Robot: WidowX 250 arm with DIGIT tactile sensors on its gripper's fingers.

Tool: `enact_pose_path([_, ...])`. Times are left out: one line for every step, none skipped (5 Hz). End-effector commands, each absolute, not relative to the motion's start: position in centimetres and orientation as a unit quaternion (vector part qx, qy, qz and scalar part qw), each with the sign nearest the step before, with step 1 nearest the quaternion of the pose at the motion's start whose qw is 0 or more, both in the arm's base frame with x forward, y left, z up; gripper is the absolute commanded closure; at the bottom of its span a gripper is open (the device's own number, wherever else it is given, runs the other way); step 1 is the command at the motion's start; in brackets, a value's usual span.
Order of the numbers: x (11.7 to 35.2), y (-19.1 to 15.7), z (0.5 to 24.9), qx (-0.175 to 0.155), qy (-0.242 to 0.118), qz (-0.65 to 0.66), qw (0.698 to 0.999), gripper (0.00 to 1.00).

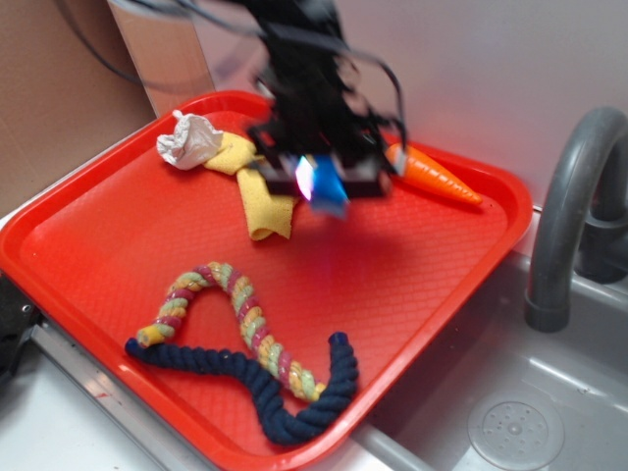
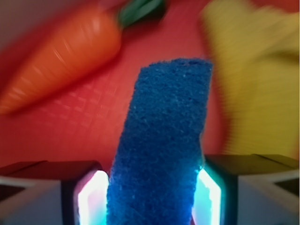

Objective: Grab the blue sponge.

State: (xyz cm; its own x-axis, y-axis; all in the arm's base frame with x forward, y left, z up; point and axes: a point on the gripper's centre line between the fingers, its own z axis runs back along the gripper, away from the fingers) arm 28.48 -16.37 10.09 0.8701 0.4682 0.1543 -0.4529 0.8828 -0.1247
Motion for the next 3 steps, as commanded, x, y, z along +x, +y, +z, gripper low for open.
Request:
enact_pose_path([23.9,-11.0,21.9,-0.075,-0.141,0.172,0.972,1.00])
enact_pose_path([20.9,-8.3,26.7,-0.090,-0.169,0.184,0.964,1.00])
enact_pose_path([19.8,-6.6,27.3,-0.121,-0.189,0.195,0.955,1.00])
